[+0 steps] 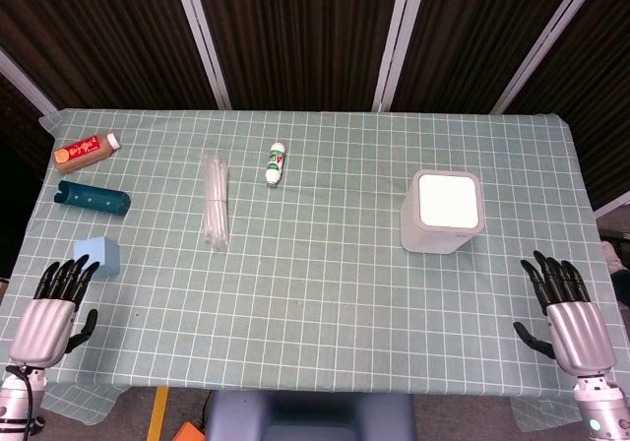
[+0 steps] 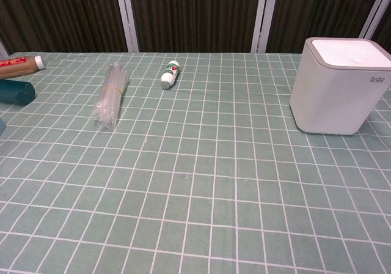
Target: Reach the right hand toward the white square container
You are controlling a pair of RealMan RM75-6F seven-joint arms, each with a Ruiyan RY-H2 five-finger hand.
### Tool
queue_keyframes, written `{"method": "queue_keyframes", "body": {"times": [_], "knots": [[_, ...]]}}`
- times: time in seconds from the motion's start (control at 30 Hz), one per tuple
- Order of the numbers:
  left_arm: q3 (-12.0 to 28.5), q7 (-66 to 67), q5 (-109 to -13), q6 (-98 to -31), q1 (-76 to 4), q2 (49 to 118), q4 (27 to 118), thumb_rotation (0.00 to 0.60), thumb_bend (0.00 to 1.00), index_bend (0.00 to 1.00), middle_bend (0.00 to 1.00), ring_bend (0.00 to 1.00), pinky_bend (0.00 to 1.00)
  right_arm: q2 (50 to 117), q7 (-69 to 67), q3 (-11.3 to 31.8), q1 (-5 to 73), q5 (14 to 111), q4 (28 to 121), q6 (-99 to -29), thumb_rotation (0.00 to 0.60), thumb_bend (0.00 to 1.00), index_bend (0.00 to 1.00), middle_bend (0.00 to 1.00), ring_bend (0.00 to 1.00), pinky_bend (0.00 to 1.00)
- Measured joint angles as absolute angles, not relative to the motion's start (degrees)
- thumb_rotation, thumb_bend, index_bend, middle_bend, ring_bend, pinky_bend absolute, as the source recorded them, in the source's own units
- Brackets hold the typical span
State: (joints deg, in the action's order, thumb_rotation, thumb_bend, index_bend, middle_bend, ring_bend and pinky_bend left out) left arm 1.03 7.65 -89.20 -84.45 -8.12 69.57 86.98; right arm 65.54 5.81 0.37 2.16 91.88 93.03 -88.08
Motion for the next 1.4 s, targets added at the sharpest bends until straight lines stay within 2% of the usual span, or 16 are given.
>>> {"method": "queue_keyframes", "body": {"times": [0.07, 0.1, 0.13, 0.17, 0.2, 0.27, 0.47, 0.6, 0.8, 0.93, 1.13, 1.27, 1.4], "knots": [[1.0, 7.4, -89.3, -84.8, -8.0, 69.5, 87.0, 0.6, 0.5, 0.0, 0.0, 0.0, 0.0, 66.0, 5.7, 0.8, 2.2, 92.0, 92.8, -88.5, 0.6, 0.33, 0.0, 0.16, 0.1, 0.13], [1.1, 7.1, -89.4, -85.2, -7.9, 69.6, 86.9, 0.6, 0.5, 0.0, 0.0, 0.0, 0.0, 66.5, 5.5, 1.2, 2.4, 92.2, 92.4, -89.2, 0.6, 0.33, 0.0, 0.37, 0.32, 0.35], [1.1, 6.9, -89.5, -85.7, -7.7, 69.6, 86.7, 0.6, 0.5, 0.0, 0.0, 0.0, 0.0, 67.1, 5.3, 1.7, 2.5, 92.3, 92.0, -89.8, 0.6, 0.33, 0.0, 0.51, 0.48, 0.5], [1.2, 6.5, -89.8, -86.6, -7.5, 69.8, 86.5, 0.6, 0.5, 0.0, 0.0, 0.0, 0.0, 67.8, 5.1, 2.3, 2.7, 92.4, 91.6, -90.3, 0.6, 0.33, 0.0, 0.7, 0.74, 0.72], [1.2, 6.1, -90.1, -87.4, -7.3, 69.9, 86.2, 0.6, 0.5, 0.0, 0.0, 0.0, 0.0, 68.3, 5.1, 2.7, 3.1, 92.2, 91.4, -90.6, 0.6, 0.33, 0.0, 0.82, 0.87, 0.84], [1.2, 4.6, -91.0, -89.2, -6.8, 70.2, 85.3, 0.6, 0.5, 0.0, 0.0, 0.0, 0.0, 68.1, 5.5, 3.0, 4.1, 91.7, 91.9, -89.5, 0.6, 0.33, 0.0, 0.91, 0.96, 0.93], [1.0, 1.8, -93.0, -92.6, -5.4, 70.8, 83.3, 0.6, 0.5, 0.0, 0.0, 0.0, 0.01, 64.4, 10.0, 6.1, 10.1, 85.4, 97.7, -76.7, 0.6, 0.33, 0.0, 0.98, 1.0, 1.0], [1.0, 0.8, -93.2, -93.5, -4.8, 70.6, 82.8, 0.6, 0.5, 0.0, 0.0, 0.0, 0.01, 61.0, 15.0, 8.2, 15.3, 76.4, 102.9, -65.8, 0.6, 0.33, 0.0, 1.0, 1.0, 1.0], [0.9, 0.4, -93.2, -93.7, -4.5, 69.8, 83.5, 0.6, 0.5, 0.0, 0.0, 0.0, 0.01, 59.3, 23.3, 9.7, 22.3, 62.1, 106.5, -57.3, 0.6, 0.33, 0.0, 1.0, 1.0, 1.0], [1.3, 0.3, -93.0, -93.7, -4.5, 69.5, 83.9, 0.6, 0.5, 0.0, 0.0, 0.0, 0.01, 60.0, 26.6, 9.8, 26.6, 55.3, 106.5, -53.7, 0.6, 0.33, 0.0, 1.0, 1.0, 1.0], [1.6, 0.3, -92.9, -93.5, -4.6, 69.2, 84.1, 0.6, 0.5, 0.0, 0.0, 0.0, 0.01, 60.8, 28.6, 7.8, 30.3, 50.8, 105.4, -49.6, 0.6, 0.33, 0.0, 1.0, 1.0, 1.0], [1.9, 0.4, -92.7, -93.1, -4.9, 69.0, 84.5, 0.6, 0.5, 0.0, 0.0, 0.0, 0.01, 60.0, 27.6, 7.4, 30.1, 51.8, 106.2, -50.7, 0.6, 0.33, 0.0, 1.0, 1.0, 1.0], [2.3, 0.7, -92.8, -93.1, -5.2, 68.8, 85.1, 0.6, 0.5, 0.0, 0.0, 0.0, 0.01, 59.9, 23.5, 7.9, 28.0, 56.8, 106.8, -55.8, 0.6, 0.33, 0.0, 0.99, 0.98, 0.96]]}}
